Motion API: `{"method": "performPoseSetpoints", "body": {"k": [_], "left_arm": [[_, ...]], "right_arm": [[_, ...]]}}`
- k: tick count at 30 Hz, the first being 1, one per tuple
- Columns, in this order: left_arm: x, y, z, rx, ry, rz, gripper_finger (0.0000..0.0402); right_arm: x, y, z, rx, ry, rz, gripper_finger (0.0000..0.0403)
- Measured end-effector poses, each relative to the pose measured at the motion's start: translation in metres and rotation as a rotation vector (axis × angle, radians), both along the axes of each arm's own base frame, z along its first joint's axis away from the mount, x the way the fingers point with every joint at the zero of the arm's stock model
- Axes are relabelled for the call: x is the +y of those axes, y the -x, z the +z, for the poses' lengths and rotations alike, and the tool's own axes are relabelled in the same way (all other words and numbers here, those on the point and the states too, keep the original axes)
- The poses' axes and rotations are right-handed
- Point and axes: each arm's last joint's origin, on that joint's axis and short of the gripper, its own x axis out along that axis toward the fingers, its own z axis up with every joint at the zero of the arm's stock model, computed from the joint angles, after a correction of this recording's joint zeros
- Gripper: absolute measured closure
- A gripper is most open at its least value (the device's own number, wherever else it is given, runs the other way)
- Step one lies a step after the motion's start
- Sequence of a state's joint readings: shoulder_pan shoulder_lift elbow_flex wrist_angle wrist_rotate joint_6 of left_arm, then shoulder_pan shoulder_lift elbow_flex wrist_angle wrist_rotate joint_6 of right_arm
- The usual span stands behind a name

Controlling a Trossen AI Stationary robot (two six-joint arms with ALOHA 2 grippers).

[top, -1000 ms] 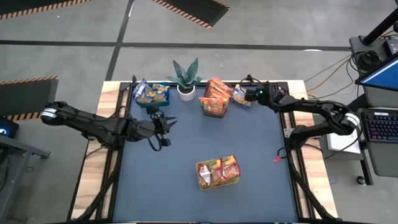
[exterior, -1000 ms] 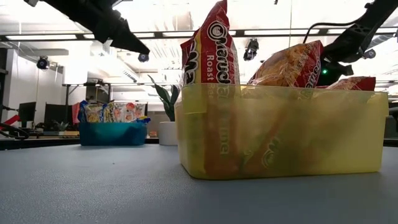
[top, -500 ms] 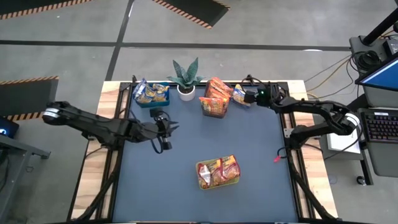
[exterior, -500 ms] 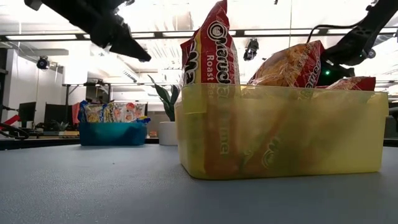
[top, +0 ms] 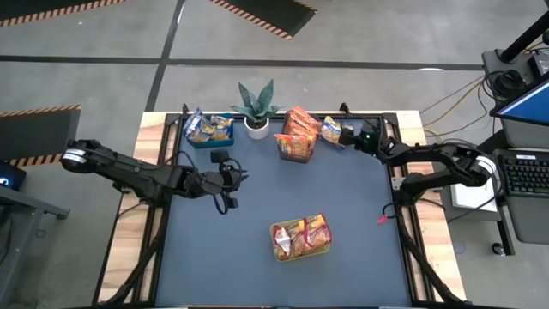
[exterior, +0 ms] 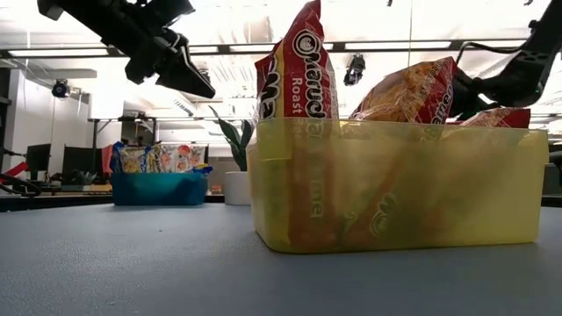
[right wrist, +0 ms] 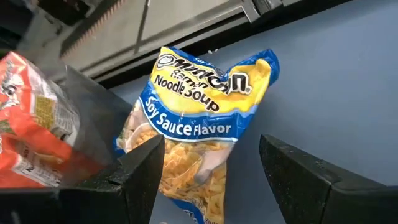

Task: Sort Maruchan noodles
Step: Put the blue bag into the blue bin

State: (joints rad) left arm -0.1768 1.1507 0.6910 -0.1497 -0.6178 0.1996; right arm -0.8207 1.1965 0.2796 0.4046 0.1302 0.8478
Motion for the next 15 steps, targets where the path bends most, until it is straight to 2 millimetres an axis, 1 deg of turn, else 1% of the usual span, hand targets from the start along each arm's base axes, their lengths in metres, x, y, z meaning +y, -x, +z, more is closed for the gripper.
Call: {"method": "performPoseSetpoints", "body": {"k": [5,9,15], "left_arm": [[0.0000,0.0000,0.0000,0.001,-0.001,-0.001,0.0357],[0.0000,0.0000,0.0001,0.009,-0.016,-0.009,0.0357],[-0.0002,-0.0010,0.0016,0.001,-0.033,-0.021,0.0357]], "right_arm": [[0.0039,0.0021,-0.0040,-0.046,-0.008,-0.020,0.0153],[0.0052,0.0016,-0.0047,-0.046,-0.012,-0.015,0.0159],[0.0002,-0.0030,0.0031,-0.064,0.013,-0.017,0.0163]]}}
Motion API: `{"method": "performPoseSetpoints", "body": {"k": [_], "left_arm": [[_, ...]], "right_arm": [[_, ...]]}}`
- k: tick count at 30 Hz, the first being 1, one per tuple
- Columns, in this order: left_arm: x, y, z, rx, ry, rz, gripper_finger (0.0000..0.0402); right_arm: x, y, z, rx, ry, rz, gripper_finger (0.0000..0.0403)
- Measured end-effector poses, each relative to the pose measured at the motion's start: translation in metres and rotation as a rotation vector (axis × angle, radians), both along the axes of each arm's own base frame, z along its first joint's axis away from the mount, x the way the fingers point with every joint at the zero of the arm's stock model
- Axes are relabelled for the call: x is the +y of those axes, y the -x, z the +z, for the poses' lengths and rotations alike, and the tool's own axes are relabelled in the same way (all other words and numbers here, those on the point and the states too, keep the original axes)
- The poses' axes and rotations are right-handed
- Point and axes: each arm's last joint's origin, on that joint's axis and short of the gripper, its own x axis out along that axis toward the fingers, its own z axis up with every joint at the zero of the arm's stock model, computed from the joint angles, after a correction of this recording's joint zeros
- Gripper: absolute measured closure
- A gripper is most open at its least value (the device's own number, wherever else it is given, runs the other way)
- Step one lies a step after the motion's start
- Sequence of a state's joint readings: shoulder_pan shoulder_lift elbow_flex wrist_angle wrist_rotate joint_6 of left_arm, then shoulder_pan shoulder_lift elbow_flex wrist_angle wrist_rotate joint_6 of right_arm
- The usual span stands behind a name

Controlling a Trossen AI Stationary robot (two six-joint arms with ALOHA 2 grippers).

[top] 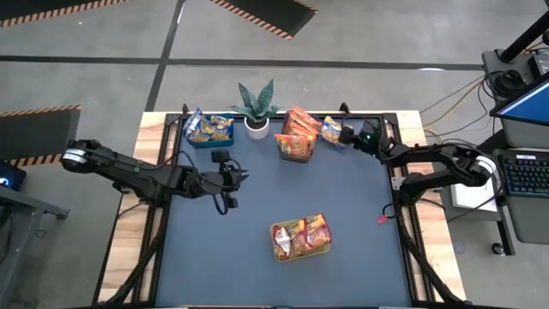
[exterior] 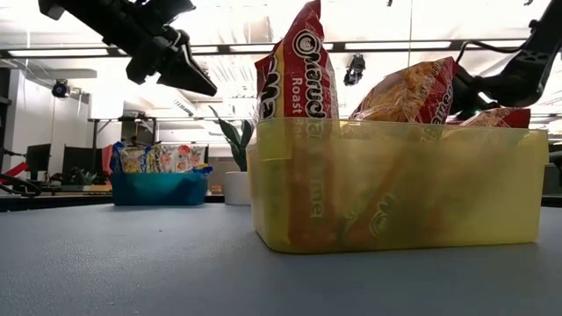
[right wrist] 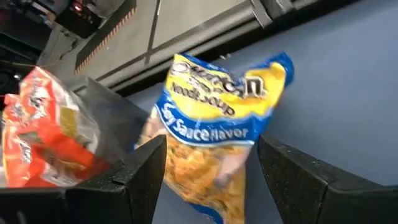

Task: Sort Maruchan noodles
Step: Put the blue bag into the blue bin

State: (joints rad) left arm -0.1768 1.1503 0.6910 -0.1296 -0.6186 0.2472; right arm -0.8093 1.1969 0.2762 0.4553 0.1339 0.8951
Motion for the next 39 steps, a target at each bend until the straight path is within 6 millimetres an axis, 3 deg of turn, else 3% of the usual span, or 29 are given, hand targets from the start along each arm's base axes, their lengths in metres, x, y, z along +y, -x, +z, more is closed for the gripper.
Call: {"method": "performPoseSetpoints", "body": {"k": [9,16,20,31,39], "left_arm": [[0.007,0.010,0.013,-0.015,-0.167,0.135,0.0357],[0.006,0.021,0.028,-0.089,-0.092,0.034,0.0357],[0.004,0.023,0.031,-0.105,-0.049,-0.039,0.0357],[0.004,0.021,0.029,-0.106,-0.038,-0.039,0.0357],[0.004,0.021,0.029,-0.122,-0.006,-0.023,0.0357]], "right_arm": [[-0.003,0.000,0.003,0.036,0.038,-0.042,0.0163],[-0.003,0.000,0.000,0.052,0.039,-0.050,0.0163],[-0.005,-0.003,-0.012,0.083,0.006,-0.043,0.0163],[-0.023,-0.027,-0.044,0.043,0.054,0.002,0.0163],[-0.023,-0.031,-0.038,0.035,0.077,0.037,0.0183]]}}
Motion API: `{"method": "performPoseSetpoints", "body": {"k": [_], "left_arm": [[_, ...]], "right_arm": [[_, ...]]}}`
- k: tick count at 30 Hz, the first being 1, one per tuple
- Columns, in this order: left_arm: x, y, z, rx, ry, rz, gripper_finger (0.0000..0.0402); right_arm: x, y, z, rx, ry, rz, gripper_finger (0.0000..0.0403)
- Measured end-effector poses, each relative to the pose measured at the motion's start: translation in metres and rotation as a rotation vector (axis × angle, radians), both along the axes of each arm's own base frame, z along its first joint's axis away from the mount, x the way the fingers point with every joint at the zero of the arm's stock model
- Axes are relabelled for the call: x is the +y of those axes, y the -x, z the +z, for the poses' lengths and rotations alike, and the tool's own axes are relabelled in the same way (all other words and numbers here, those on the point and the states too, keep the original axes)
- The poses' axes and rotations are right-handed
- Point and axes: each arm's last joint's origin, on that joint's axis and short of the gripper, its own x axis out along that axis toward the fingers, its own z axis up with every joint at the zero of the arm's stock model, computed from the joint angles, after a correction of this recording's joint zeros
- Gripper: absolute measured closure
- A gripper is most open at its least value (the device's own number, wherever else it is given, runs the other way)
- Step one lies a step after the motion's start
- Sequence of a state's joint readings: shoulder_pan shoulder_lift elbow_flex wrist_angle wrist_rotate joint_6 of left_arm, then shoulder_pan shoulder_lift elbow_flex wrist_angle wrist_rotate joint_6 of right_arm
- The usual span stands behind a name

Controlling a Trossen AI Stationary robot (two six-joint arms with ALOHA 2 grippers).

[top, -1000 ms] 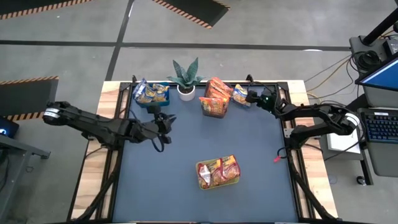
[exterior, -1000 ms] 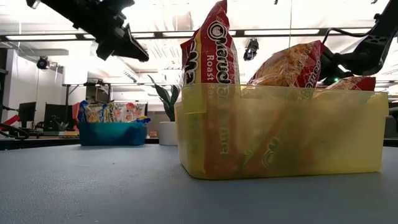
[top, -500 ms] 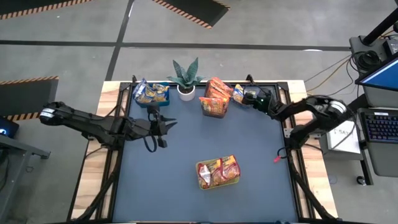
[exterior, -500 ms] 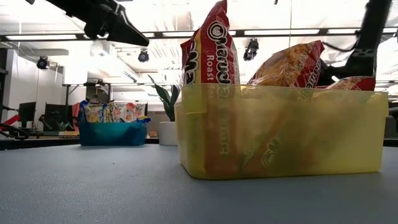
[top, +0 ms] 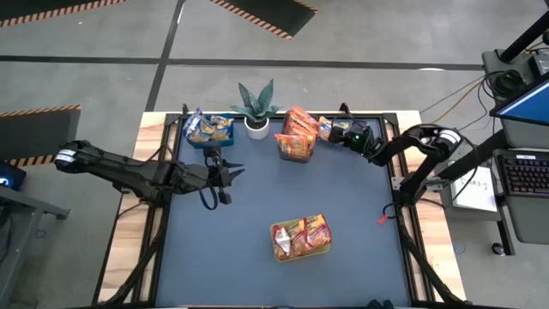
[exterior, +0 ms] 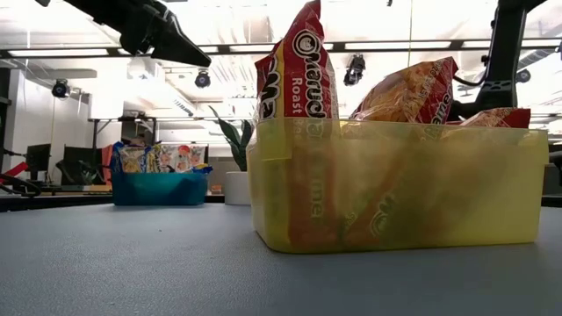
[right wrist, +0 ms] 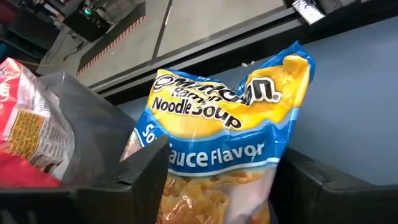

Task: Sort Maruchan noodles
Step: Put the blue bag into the blue bin

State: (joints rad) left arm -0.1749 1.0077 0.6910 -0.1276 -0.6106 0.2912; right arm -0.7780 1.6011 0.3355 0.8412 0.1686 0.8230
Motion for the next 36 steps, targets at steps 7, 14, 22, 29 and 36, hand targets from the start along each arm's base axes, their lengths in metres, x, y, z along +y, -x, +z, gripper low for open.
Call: {"method": "performPoseSetpoints", "body": {"k": [7,14,22,29,36], "left_arm": [[0.000,0.000,0.000,-0.015,0.030,0.012,0.0357],[0.000,0.000,0.000,-0.034,0.062,0.025,0.0357],[0.000,-0.001,0.000,-0.060,0.113,0.047,0.0357],[0.000,-0.001,-0.001,-0.062,0.121,0.050,0.0357],[0.000,-0.002,-0.002,-0.062,0.123,0.051,0.0357]], "right_arm": [[-0.001,-0.001,0.004,-0.021,0.000,0.009,0.0265],[-0.001,-0.001,0.005,-0.025,0.011,0.017,0.0332],[0.000,-0.002,0.017,-0.038,0.063,0.041,0.0368],[0.004,-0.003,0.044,-0.065,0.187,0.075,0.0388],[0.014,-0.002,0.076,-0.110,0.332,0.120,0.0393]]}}
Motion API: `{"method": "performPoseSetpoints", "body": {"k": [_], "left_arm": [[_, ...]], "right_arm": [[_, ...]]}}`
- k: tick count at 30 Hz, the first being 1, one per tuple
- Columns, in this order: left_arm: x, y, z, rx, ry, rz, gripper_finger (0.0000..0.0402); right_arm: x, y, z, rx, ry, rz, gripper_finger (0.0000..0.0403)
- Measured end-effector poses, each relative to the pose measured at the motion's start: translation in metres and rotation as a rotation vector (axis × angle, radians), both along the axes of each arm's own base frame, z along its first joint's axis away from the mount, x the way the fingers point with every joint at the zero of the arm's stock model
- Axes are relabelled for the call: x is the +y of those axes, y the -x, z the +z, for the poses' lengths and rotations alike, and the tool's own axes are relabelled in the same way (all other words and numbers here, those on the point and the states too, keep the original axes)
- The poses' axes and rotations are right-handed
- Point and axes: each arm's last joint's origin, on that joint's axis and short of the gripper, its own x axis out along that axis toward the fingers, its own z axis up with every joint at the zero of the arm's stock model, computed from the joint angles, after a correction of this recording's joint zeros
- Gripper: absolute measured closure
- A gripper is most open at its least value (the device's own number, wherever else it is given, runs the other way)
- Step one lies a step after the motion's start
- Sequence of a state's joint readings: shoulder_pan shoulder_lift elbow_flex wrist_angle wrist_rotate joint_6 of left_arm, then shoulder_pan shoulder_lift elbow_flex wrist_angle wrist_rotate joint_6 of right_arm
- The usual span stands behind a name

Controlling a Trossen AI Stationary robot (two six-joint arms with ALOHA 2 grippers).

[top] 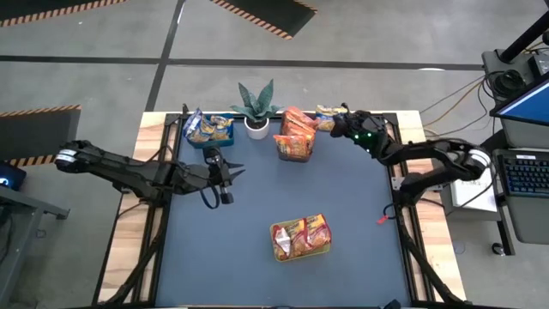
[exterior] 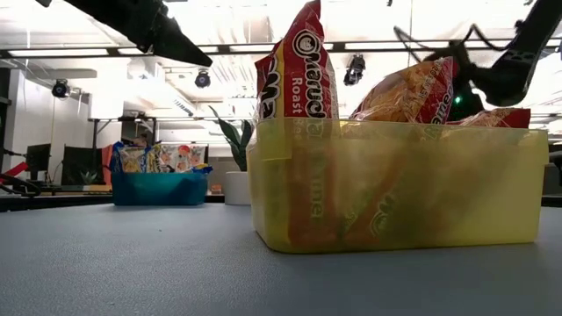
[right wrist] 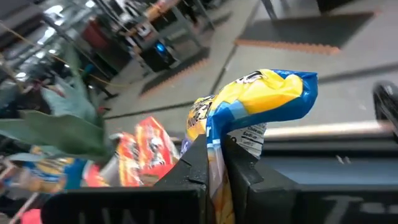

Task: Sort Maruchan noodles
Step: Put the blue bag into the blue bin

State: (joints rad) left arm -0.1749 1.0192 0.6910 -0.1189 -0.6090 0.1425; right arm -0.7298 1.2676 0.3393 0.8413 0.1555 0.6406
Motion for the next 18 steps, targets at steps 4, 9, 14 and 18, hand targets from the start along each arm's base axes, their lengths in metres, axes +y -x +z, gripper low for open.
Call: {"method": "performPoseSetpoints", "body": {"k": [4,9,14,18], "left_arm": [[0.000,-0.001,-0.001,0.005,0.000,0.000,0.0357],[0.000,-0.002,-0.002,0.005,0.001,0.001,0.0357],[0.000,-0.002,-0.002,0.005,0.000,0.000,0.0357],[-0.001,-0.003,0.001,-0.023,0.005,0.000,0.0356]], "right_arm": [[0.007,0.001,0.016,-0.039,0.067,0.024,0.0393],[0.018,0.002,0.034,-0.068,0.153,0.061,0.0394],[0.036,-0.003,0.048,-0.084,0.236,0.141,0.0394],[0.052,-0.010,0.056,-0.105,0.312,0.213,0.0394]]}}
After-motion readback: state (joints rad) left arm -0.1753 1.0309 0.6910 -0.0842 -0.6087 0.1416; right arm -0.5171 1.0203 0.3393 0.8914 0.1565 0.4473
